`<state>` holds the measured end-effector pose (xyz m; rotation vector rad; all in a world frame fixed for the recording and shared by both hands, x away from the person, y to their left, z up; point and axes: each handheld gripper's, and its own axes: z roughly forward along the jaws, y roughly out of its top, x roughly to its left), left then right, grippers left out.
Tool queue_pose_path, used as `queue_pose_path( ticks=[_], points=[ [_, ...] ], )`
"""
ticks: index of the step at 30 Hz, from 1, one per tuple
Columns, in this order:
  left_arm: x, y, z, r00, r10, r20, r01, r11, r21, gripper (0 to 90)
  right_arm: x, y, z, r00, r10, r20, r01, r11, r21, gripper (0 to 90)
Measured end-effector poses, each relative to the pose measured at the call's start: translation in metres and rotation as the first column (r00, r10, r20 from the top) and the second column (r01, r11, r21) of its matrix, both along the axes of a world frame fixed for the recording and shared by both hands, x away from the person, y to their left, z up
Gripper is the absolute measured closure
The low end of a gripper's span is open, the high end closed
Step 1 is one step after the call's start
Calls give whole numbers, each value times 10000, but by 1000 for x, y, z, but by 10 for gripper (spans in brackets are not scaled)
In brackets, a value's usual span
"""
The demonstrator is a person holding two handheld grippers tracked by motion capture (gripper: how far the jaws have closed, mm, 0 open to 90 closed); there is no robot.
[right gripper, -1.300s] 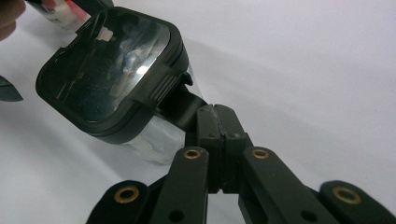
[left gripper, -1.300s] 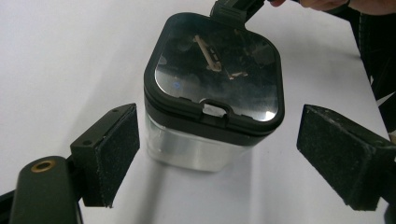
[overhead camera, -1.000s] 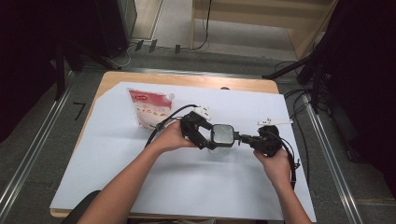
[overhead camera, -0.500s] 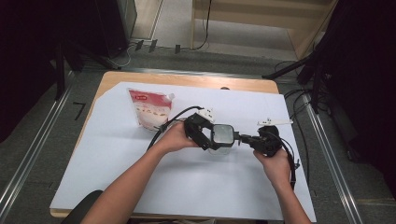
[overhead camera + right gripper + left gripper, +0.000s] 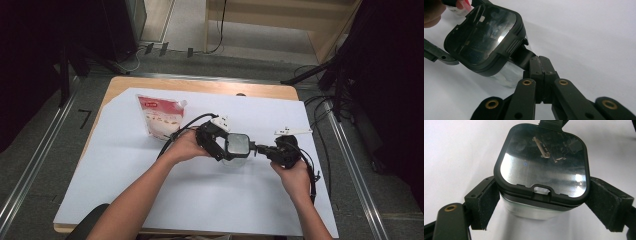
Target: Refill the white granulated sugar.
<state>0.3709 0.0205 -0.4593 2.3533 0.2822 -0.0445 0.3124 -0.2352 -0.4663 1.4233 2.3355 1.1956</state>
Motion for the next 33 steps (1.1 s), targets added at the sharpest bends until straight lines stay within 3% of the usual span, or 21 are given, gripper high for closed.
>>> queue_pose_path(
  ticks=[8,33],
  points=[
    [-4,-2,6,9996,-220,163,219,9997,73,176,0,3,-1,10000,82,5,-82,10000,-50,900],
    [-9,-7,23,9986,-154,503,147,9998,150,181,-1,3,-1,9999,111,-51,-111,9999,47,900]
  ],
)
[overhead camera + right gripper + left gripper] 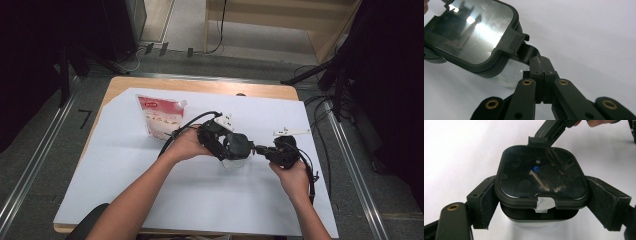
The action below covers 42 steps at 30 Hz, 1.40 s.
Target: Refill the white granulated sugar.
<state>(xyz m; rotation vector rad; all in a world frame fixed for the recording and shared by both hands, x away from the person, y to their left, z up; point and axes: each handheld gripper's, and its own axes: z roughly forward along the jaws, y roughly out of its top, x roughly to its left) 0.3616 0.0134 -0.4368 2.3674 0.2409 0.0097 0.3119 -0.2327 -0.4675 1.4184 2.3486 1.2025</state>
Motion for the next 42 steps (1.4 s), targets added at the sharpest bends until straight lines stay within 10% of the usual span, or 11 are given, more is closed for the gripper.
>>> queue_pose_path(
  ticks=[4,22,24,42],
  points=[
    [0,1,6,9999,41,-148,-50,9981,-615,190,0,0,0,10000,41,19,-41,10000,25,900],
    [-2,-9,20,9978,519,-411,-525,9985,-156,201,-2,1,0,10000,32,-69,-31,9999,99,900],
    [1,-7,23,9920,68,-1257,-183,9957,-909,430,-2,1,0,9999,60,-88,-59,9999,111,900],
    [-10,-20,35,9974,-539,-482,542,9985,43,644,-3,3,0,10000,66,-48,-65,9999,150,900]
  ],
)
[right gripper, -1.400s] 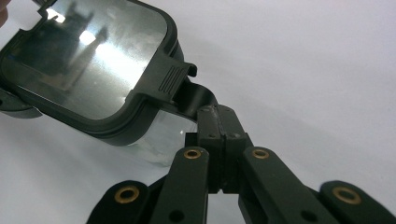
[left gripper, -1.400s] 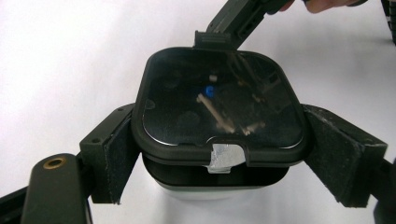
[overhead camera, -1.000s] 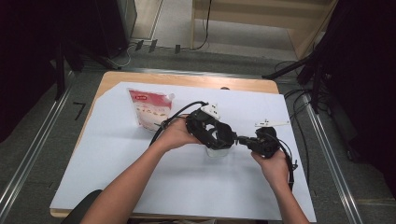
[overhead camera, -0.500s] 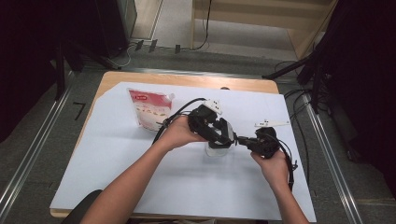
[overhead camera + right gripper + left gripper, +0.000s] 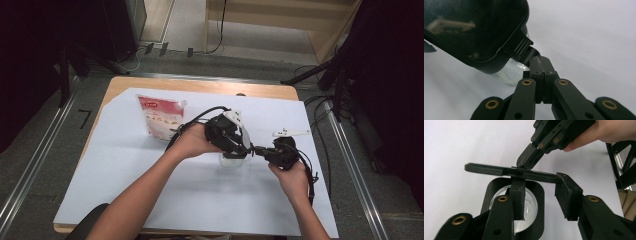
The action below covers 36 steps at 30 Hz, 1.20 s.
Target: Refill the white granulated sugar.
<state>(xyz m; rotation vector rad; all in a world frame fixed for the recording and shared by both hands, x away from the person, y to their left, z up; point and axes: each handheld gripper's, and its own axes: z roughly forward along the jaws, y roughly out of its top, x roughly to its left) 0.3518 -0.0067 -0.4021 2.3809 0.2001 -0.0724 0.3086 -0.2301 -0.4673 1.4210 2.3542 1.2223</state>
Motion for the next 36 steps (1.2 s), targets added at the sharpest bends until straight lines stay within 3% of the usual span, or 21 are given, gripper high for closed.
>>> queue_pose_path(
  ticks=[6,9,17,36],
  points=[
    [-1,-4,2,9998,-191,-18,191,9998,-1,717,0,0,0,10000,20,41,-21,10000,10,900],
    [0,-6,3,9997,-197,-150,197,9998,44,718,0,0,0,10000,19,54,-19,10000,19,900],
    [0,-11,4,9978,-456,-482,457,9990,4,834,-1,0,0,10000,43,66,-43,10000,14,900],
    [3,-22,1,9948,-487,-892,492,9988,37,838,-2,0,0,10000,-49,-17,49,9999,125,900]
  ],
)
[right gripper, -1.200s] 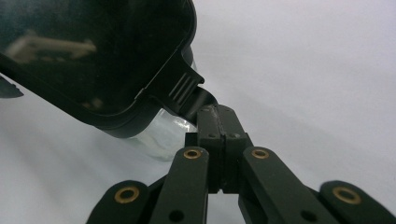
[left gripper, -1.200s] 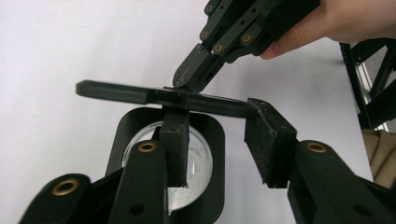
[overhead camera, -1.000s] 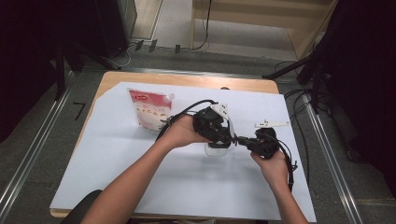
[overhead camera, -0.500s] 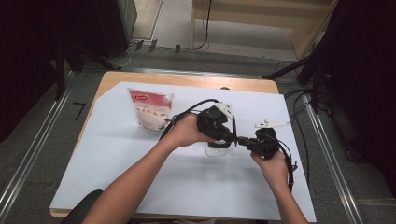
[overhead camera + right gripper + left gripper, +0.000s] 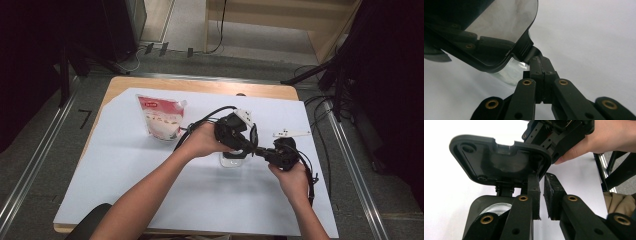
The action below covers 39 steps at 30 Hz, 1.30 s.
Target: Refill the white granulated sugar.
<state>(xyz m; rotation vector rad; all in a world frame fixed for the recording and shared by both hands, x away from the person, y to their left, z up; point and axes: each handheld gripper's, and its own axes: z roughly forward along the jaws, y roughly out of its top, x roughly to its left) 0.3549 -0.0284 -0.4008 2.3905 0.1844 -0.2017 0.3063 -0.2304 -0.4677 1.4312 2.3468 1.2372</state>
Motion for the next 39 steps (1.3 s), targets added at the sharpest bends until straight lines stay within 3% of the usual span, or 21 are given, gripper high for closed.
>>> queue_pose_path(
  ticks=[8,13,22,25,27,30,33,34,35,38,39],
  points=[
    [1,-1,-2,9997,116,-213,-115,9999,44,806,0,0,0,10000,-16,-14,16,10000,42,900],
    [2,2,-1,9993,202,-304,-205,9997,-127,740,0,0,0,10000,12,-9,-12,10000,56,900],
    [0,18,5,9982,539,-264,-545,9982,-239,508,0,-5,2,10000,-6,-14,6,9999,144,885],
    [3,26,3,9919,1043,-719,-1057,9943,-154,446,-2,-9,3,10000,-41,-43,43,9995,298,864],
    [5,35,0,9900,1108,-871,-1146,9926,-404,394,-4,-13,5,9999,-127,-43,129,9991,411,858],
    [4,39,-2,9865,1269,-1036,-1312,9907,-357,367,-7,-16,7,9998,-188,-21,189,9986,498,849],
    [1,47,-3,9847,1556,-781,-1587,9867,-355,363,-13,-18,11,9999,-123,-40,126,9979,629,803],
    [1,47,-3,9847,1556,-781,-1587,9867,-355,364,-13,-18,11,9999,-123,-40,126,9979,629,803],
    [0,53,-3,9836,1603,-826,-1642,9854,-440,373,-17,-18,12,9999,-79,-67,84,9973,723,749],
    [-3,58,-1,9827,1600,-927,-1655,9847,-551,374,-22,-18,13,9999,-38,-147,49,9967,805,737],
    [-4,61,0,9841,1586,-804,-1629,9854,-500,364,-25,-18,13,10000,-22,-89,29,9967,810,721]
  ],
)
